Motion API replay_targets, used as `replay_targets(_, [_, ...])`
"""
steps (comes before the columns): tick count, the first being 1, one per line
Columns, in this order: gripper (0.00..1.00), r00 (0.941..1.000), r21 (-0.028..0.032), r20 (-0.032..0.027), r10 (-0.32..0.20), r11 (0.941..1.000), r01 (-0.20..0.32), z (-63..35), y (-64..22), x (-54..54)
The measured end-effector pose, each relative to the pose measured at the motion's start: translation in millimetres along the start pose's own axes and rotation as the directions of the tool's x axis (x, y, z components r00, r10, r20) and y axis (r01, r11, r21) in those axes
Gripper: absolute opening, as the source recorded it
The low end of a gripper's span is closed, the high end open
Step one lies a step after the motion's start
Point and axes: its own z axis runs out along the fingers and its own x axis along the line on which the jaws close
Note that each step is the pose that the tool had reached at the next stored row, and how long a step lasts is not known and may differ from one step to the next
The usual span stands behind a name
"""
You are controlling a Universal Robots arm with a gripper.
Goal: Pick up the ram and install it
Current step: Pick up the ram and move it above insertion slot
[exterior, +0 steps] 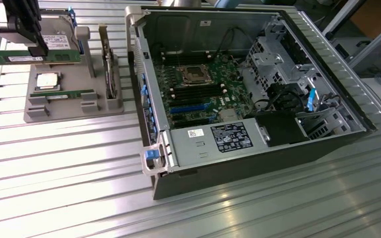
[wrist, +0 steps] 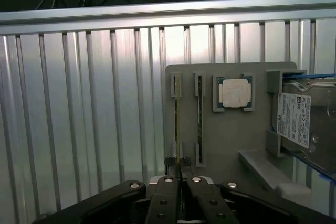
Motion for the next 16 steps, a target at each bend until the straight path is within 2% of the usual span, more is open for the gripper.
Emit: replay_targets(16, [0.12, 1.0000, 0.0000, 0.0001, 0.000, 1.0000, 0.000, -13.4, -0.4, 0.5])
